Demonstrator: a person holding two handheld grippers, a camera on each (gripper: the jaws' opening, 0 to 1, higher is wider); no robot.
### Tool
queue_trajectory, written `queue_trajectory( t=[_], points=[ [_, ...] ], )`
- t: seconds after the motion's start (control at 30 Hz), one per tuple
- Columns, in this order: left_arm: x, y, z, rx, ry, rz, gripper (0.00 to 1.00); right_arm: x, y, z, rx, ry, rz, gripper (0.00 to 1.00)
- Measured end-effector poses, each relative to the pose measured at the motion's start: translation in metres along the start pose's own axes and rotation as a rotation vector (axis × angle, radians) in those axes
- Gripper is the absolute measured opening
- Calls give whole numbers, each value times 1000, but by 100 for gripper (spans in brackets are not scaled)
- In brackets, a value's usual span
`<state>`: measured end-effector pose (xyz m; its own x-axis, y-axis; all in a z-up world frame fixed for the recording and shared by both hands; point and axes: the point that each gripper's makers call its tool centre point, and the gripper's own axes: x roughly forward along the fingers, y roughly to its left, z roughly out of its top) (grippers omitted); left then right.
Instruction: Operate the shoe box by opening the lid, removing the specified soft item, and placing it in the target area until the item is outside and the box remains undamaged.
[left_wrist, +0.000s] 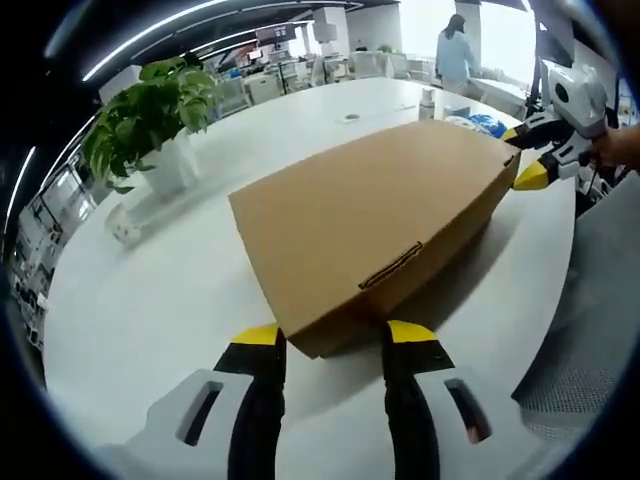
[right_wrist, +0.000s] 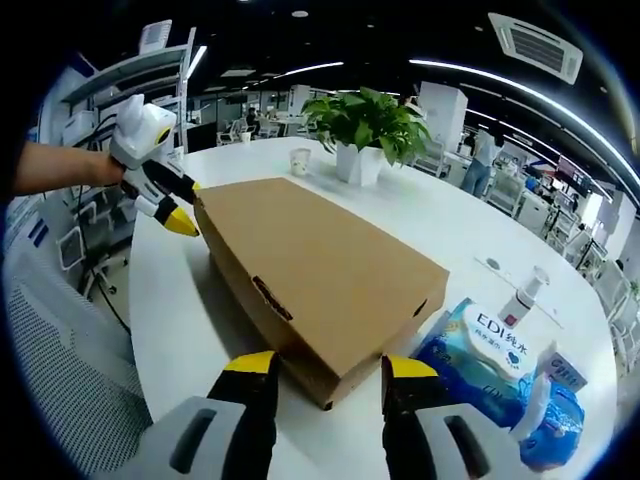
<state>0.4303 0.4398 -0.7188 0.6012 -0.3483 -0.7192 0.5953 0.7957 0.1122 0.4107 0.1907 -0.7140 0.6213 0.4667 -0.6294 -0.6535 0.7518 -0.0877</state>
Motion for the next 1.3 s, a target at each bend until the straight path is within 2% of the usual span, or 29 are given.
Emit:
queue_trajectory(
  t=[0.57,0.77,1.3],
  points=[
    [-14,5,12,-14,-43,-4,38,-9,3,9,1,-33,32,42],
    [-13,5,17,-52,-66,-15,38,-7,-1,12,48,-41,30,42],
    [-10,3,14,-47,-64,-8,37,-3,0,11,62,-38,10,39]
  ],
)
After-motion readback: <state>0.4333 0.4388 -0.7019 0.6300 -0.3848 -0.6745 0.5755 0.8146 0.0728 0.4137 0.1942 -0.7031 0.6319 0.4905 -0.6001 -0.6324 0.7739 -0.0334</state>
